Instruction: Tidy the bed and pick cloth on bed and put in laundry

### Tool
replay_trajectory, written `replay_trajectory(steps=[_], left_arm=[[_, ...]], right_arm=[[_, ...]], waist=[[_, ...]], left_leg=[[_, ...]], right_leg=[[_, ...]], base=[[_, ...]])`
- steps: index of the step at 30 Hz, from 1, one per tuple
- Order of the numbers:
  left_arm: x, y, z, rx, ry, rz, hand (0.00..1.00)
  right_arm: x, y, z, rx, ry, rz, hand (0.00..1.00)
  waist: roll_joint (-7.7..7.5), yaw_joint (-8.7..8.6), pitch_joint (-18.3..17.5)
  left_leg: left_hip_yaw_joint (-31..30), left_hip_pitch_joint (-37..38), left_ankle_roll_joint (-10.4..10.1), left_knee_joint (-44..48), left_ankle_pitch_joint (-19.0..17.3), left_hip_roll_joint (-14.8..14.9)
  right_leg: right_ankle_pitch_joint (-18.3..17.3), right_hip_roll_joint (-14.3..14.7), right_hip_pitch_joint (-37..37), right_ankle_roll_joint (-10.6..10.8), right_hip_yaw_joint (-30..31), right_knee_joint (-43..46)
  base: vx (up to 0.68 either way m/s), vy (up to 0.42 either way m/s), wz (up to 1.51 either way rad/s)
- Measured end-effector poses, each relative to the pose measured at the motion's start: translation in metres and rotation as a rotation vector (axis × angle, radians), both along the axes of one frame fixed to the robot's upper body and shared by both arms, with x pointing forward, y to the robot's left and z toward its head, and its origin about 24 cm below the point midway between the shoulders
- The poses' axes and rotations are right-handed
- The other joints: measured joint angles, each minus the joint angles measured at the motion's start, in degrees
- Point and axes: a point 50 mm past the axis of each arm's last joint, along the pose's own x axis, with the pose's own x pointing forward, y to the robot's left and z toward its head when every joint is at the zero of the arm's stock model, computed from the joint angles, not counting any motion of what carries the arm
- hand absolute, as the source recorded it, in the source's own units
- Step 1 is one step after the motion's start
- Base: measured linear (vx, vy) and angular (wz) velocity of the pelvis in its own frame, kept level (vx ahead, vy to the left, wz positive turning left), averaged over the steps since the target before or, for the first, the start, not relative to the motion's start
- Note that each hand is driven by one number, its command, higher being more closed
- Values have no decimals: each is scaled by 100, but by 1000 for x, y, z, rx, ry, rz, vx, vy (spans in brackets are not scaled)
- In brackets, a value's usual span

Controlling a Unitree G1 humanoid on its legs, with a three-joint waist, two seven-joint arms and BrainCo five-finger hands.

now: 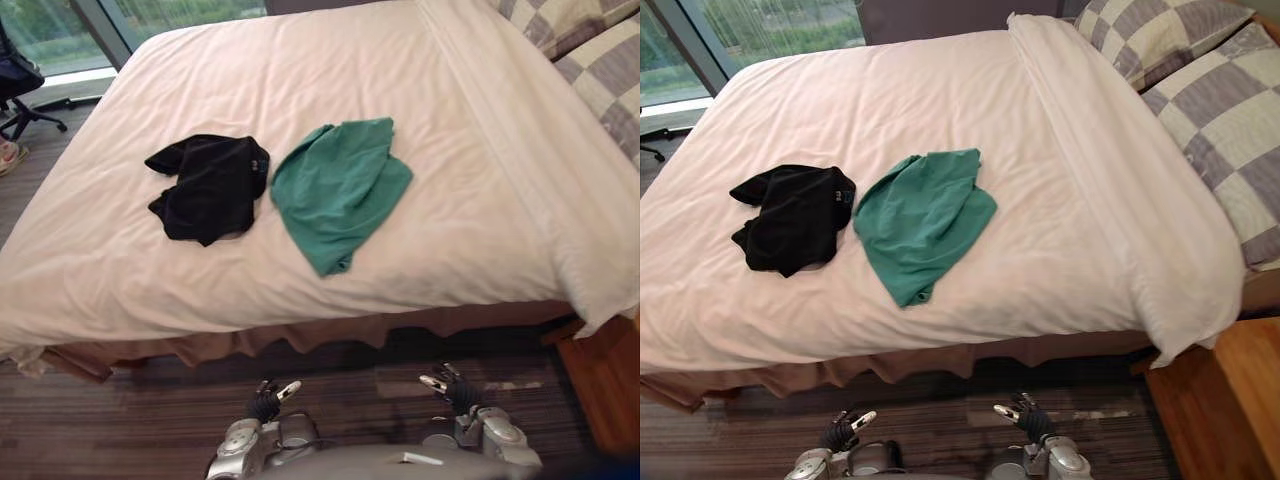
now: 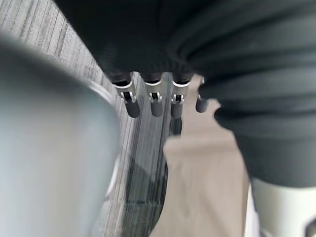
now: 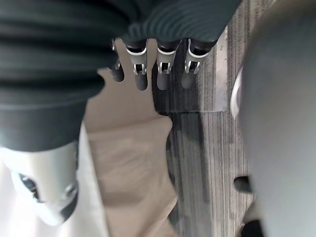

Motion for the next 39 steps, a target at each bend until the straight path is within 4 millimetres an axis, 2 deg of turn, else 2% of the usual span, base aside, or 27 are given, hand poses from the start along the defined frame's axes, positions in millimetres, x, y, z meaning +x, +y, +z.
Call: replay_trajectory(steps=[1,2,3,4,5,6,7,8,9,10,11,12,13,14,16,18,22,28,32,35,37,39], left_arm=[[0,1,0,-24,-8,15,0],[-1,1,0,-33,-6,25,0],[-5,1,-1,-38,3,36,0],[-5,-1,-2,-40,14,26,0],[-7,-6,-4,-34,34,-19,0],[-6,-6,-4,-4,38,-65,0],[-7,-5,-4,15,40,-90,0],[-8,-4,-4,27,43,-97,0],[-11,1,-4,60,55,-105,0],[-8,7,-3,80,53,-119,0],[-6,7,-3,84,48,-132,0],[-3,4,-2,79,42,-148,0],[-1,-2,-2,65,36,-157,0],[5,-6,-1,63,21,-178,0],[11,-12,1,47,2,-161,0],[16,-18,3,31,-24,-124,0],[15,-16,3,52,-25,-78,0],[9,-14,1,41,-24,30,0],[-2,-4,-1,17,17,268,0],[-12,4,-4,24,72,405,0],[-35,11,-10,49,175,538,0],[-47,16,-12,78,217,609,0]], right_arm=[[-6,-4,-3,-19,26,-20,0],[-8,-5,-4,-24,35,-25,0],[-11,-6,-5,-33,40,-33,0],[-10,-5,-5,-38,39,-40,0],[-8,-4,-5,-55,26,-27,0],[-3,0,-4,-75,14,8,0],[0,7,-4,-71,9,36,0],[1,12,-4,-71,3,63,0],[3,21,-4,-77,-15,142,0],[2,33,-4,-62,-28,188,0],[1,38,-4,-52,-36,207,0],[2,44,-2,-44,-53,231,0],[3,47,-1,-40,-63,252,0],[4,51,1,-34,-73,271,0],[8,53,3,-12,-76,254,0],[7,59,1,29,-58,221,0],[9,65,-1,44,-37,244,0],[9,63,-1,49,-53,209,0],[7,57,-3,37,-34,109,0],[1,45,-5,32,-6,-32,0],[-4,39,-8,36,16,-150,0],[-8,35,-9,33,23,-220,0]], waist=[[-54,37,-13],[-35,35,-18],[78,7,-89],[121,-2,-109],[193,44,-122],[243,151,-148],[297,200,-192],[296,220,-195],[183,137,-254],[58,127,-307],[25,140,-326],[5,145,-320],[-11,131,-326],[-68,145,-310],[-12,119,-269],[-76,141,-256],[-94,154,-237],[-58,160,-225],[-28,188,-249],[-12,312,-273],[-35,354,-297],[-79,364,-324]], left_leg=[[-182,-55,60,232,-67,-251],[-199,-57,80,285,-174,-329],[-171,-58,63,342,-516,-368],[-134,-153,108,521,-627,-453],[-78,-135,181,560,-772,-420],[162,17,227,244,-778,-322],[322,188,277,-71,-644,-276],[386,282,345,-303,-527,-284],[414,418,450,-709,-299,-286],[387,502,471,-1083,-91,-282],[371,500,497,-1221,18,-277],[333,518,471,-1363,208,-285],[326,480,493,-1454,339,-331],[346,465,502,-1463,367,-408],[362,555,522,-1588,457,-490],[400,748,468,-1793,546,-512],[559,1095,275,-2336,852,-375],[771,1321,140,-2417,906,-168],[845,1374,96,-2444,894,-85],[858,1367,75,-2446,875,-84],[879,1364,52,-2446,852,-93],[967,1370,38,-2445,843,-98]], right_leg=[[127,-225,148,-39,-103,-196],[236,-304,282,16,-117,-360],[421,-296,399,50,-191,-656],[666,-368,460,37,-216,-813],[1106,-397,334,-91,-214,-715],[1568,-378,-60,-763,-308,-317],[1756,-345,-249,-1326,-528,-119],[1722,-326,-341,-1461,-662,23],[1431,-82,-357,-1249,-790,236],[994,335,-325,-1172,-839,338],[771,558,-295,-1175,-851,309],[511,932,-233,-1103,-828,137],[379,1231,-66,-1068,-753,-221],[360,1323,135,-1082,-730,-630],[331,1366,260,-1131,-393,-888],[305,1442,516,-1172,-25,-1298],[353,1624,598,-1094,109,-1435],[359,1822,644,-1105,278,-1447],[388,1870,733,-1109,250,-1577],[445,1878,842,-1090,225,-1709],[458,1871,877,-1086,208,-1756],[469,1866,942,-1076,176,-1849]], base=[[105,189,6],[107,308,-10],[58,335,-2],[10,472,-18],[-58,453,-54],[-67,430,-79],[-53,282,-71],[-12,217,-33],[8,148,-6],[23,109,5],[68,52,8],[87,13,12],[93,0,11],[53,-2,7],[35,6,4],[-7,-34,-5],[-68,-86,-19],[-72,-78,-23],[-39,-38,-4],[32,2,1],[74,9,3],[75,9,6]])
